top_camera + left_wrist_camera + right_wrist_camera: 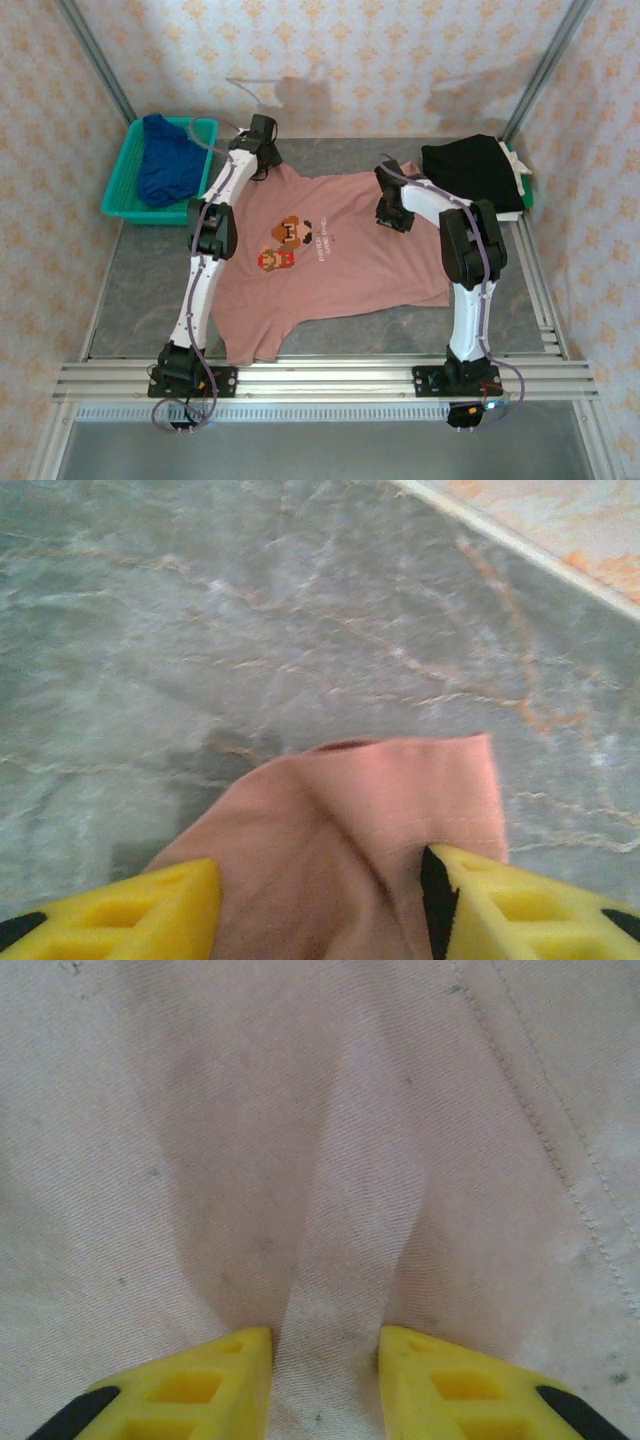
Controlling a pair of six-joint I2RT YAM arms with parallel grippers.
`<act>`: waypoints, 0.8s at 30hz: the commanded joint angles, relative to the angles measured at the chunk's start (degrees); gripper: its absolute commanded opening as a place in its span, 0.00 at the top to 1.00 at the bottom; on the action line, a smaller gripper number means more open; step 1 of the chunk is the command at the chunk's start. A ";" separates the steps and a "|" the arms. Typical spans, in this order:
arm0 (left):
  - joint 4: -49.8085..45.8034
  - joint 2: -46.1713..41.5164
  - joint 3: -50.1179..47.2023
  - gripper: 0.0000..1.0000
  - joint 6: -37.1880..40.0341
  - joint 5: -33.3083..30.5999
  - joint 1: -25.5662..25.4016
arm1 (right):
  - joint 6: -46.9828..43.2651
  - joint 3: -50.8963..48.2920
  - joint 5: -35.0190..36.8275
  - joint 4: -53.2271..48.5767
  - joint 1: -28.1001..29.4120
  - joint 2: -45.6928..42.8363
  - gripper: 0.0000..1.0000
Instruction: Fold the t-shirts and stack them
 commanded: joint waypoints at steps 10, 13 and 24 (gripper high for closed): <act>6.23 -3.56 2.49 1.00 11.64 1.10 -1.42 | -0.77 -1.47 -1.49 0.97 0.06 -0.52 0.68; 6.37 -6.77 2.46 1.00 18.92 -1.58 -3.39 | -0.50 -1.96 -1.46 1.04 0.06 -0.89 0.69; 6.04 -10.15 2.42 0.32 25.97 -3.33 -6.72 | 0.02 -4.93 -1.50 1.58 -0.01 -3.08 0.70</act>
